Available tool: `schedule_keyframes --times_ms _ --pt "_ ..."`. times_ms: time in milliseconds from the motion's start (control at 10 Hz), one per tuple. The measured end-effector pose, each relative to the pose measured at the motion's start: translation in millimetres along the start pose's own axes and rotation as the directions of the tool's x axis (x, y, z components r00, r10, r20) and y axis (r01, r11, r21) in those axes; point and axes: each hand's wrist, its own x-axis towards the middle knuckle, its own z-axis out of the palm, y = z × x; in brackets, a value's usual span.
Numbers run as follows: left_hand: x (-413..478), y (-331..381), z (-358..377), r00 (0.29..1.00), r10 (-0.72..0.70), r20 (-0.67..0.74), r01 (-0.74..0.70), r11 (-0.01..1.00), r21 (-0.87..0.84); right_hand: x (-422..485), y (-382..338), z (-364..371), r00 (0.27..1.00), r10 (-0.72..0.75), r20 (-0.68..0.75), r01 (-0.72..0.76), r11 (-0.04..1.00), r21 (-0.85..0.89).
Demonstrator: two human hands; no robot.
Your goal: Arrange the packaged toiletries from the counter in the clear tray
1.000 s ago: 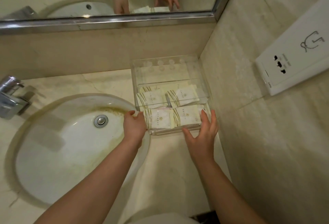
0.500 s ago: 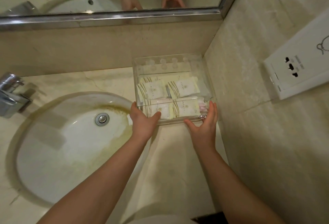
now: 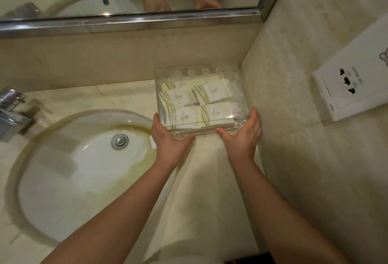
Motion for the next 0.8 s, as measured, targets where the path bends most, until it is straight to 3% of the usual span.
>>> schedule_keyframes --times_ms 100,400,800 --pt "6.7 -4.7 -4.7 0.995 0.067 -0.075 -0.059 0.992 0.11 6.9 -0.5 3.7 1.0 0.019 0.008 -0.019 1.0 0.013" --pt "24.1 -5.5 -5.6 0.982 0.072 -0.176 -0.046 0.988 0.147 17.7 -6.7 14.8 0.998 0.039 -0.04 -0.038 0.999 0.005" --pt "4.7 -0.4 -31.8 0.996 0.078 -0.037 -0.075 0.995 0.07 11.0 -18.0 -2.3 0.998 0.055 0.003 -0.055 0.998 -0.006"
